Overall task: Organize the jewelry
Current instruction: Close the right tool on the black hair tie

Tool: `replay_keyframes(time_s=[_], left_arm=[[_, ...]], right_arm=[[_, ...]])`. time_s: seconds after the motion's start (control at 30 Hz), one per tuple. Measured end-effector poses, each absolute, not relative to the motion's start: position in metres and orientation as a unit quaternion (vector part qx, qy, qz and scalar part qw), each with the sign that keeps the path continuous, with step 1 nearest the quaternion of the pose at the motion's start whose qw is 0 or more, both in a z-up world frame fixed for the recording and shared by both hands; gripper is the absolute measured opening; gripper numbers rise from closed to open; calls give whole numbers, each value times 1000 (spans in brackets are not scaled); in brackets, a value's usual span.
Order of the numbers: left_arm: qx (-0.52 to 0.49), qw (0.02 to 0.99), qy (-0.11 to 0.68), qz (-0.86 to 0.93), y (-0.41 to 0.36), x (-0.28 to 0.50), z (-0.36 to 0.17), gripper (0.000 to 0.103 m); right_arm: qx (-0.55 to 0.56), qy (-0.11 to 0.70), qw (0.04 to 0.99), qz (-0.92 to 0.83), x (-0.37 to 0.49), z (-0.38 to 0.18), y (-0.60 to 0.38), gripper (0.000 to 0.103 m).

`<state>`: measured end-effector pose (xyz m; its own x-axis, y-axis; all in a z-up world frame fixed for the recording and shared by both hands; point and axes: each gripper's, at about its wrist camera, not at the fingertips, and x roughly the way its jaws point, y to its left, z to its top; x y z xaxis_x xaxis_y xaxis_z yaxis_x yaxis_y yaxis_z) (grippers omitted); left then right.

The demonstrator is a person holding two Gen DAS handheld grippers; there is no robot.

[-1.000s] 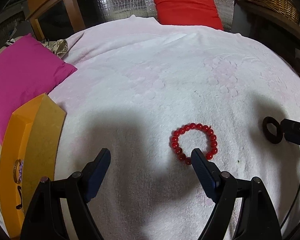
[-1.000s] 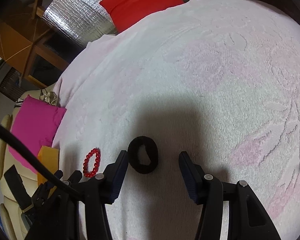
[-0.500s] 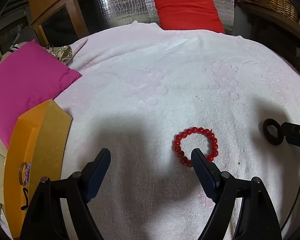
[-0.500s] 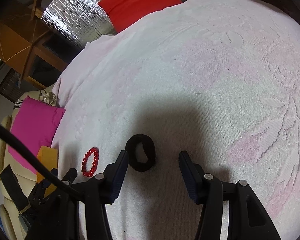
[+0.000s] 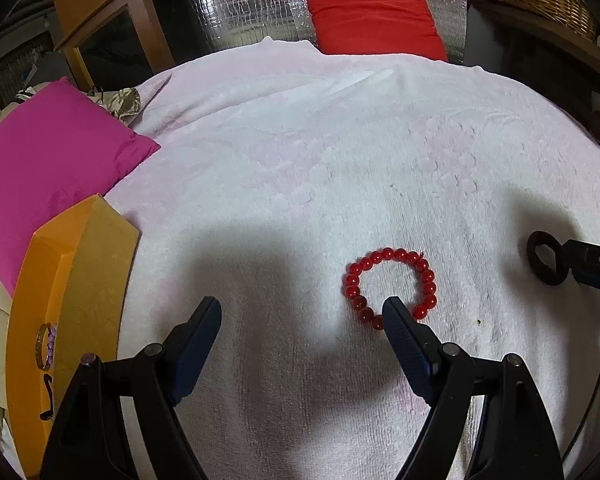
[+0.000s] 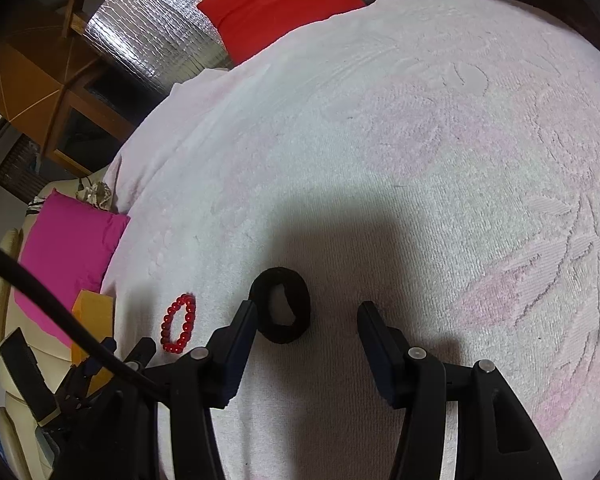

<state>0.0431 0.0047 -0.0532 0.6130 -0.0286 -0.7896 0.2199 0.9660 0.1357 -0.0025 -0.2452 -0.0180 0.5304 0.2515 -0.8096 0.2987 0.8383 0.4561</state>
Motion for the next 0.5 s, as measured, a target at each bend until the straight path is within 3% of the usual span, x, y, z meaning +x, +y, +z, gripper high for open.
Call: replay_keyframes(time_s=[0.07,0.27,0.5], left_arm=[[105,888,441,-75,6,45,-55,83],[88,879,461,-86,8,48,-61,83],[57,877,463,-113,10,48,-60,83]], right_arm=[[284,484,828,-13,-3,-18,-246,57],[296,481,826,-14,-5,-18,-251,39],[280,479,832,-18,-3,-17,-244,38]])
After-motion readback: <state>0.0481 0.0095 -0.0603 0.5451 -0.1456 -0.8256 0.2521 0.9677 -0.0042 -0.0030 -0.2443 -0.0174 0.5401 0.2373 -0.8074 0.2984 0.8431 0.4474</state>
